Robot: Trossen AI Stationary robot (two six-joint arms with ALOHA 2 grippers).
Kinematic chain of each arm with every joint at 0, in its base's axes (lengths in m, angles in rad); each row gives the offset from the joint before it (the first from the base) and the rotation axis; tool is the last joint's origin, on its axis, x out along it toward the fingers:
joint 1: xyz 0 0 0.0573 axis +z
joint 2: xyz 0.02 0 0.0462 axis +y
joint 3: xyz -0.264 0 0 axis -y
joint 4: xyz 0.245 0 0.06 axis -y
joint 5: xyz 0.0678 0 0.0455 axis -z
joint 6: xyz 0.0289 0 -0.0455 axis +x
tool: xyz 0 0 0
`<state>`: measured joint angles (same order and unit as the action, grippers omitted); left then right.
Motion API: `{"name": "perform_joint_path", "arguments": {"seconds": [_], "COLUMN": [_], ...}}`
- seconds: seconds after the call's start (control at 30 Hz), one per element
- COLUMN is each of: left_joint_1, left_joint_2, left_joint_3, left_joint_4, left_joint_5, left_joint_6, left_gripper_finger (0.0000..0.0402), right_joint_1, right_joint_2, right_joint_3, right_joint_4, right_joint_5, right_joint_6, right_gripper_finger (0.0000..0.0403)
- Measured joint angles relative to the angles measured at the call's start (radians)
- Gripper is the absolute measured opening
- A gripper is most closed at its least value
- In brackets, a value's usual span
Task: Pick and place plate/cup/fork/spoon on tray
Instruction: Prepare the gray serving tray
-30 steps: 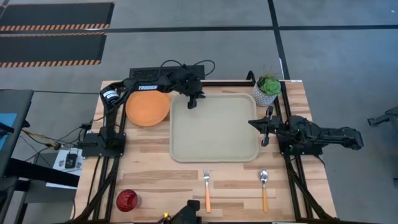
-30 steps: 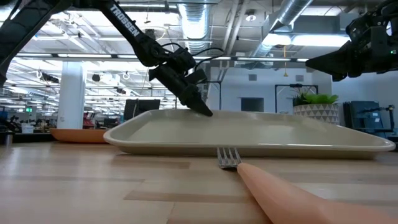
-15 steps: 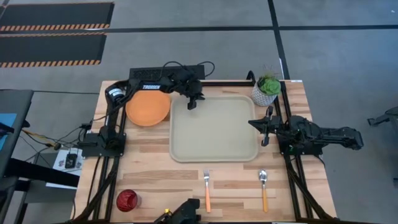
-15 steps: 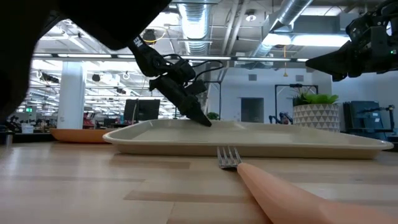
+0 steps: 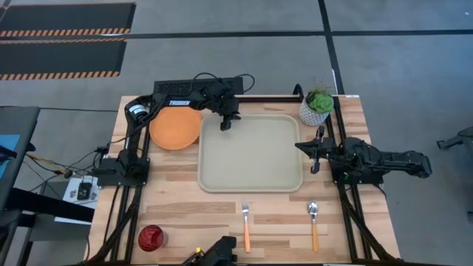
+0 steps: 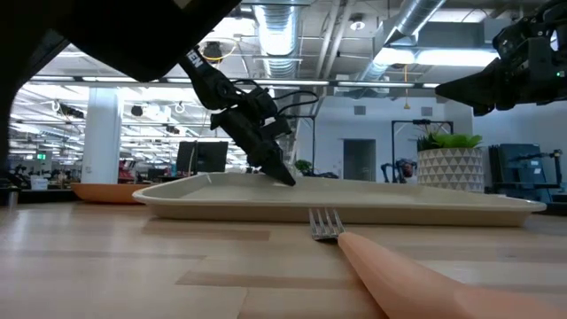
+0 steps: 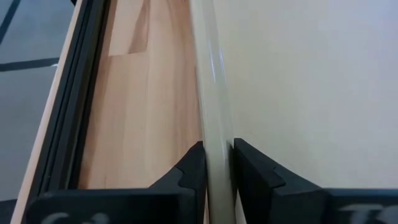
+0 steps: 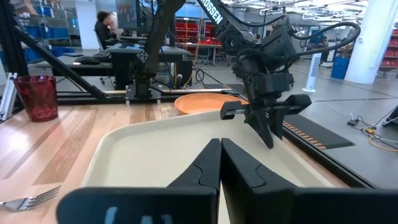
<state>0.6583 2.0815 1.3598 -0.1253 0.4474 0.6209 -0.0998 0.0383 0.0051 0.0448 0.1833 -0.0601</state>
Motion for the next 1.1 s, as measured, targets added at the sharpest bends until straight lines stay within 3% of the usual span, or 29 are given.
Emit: {"name": "perform_joint_path", "arguments": {"seconds": [0.73, 1.1], "left_joint_1": [0.0, -0.018], "left_joint_2": [0.0, 0.0], "left_joint_3": [-0.024, -0.024], "left_joint_4": [0.004, 0.013], "left_joint_5": [0.026, -0.007], "left_joint_6": [-0.048, 0.001], "left_gripper_finger": [0.0046, 0.0085], "right_joint_1": [0.0, 0.0], "right_joint_2": [0.0, 0.0], "right_joint_3": [0.0, 0.0], "right_joint_4": [0.0, 0.0], "right_joint_5": [0.0, 0.0], "right_joint_6": [0.0, 0.0], "right_gripper_finger": [0.0033, 0.0033]}}
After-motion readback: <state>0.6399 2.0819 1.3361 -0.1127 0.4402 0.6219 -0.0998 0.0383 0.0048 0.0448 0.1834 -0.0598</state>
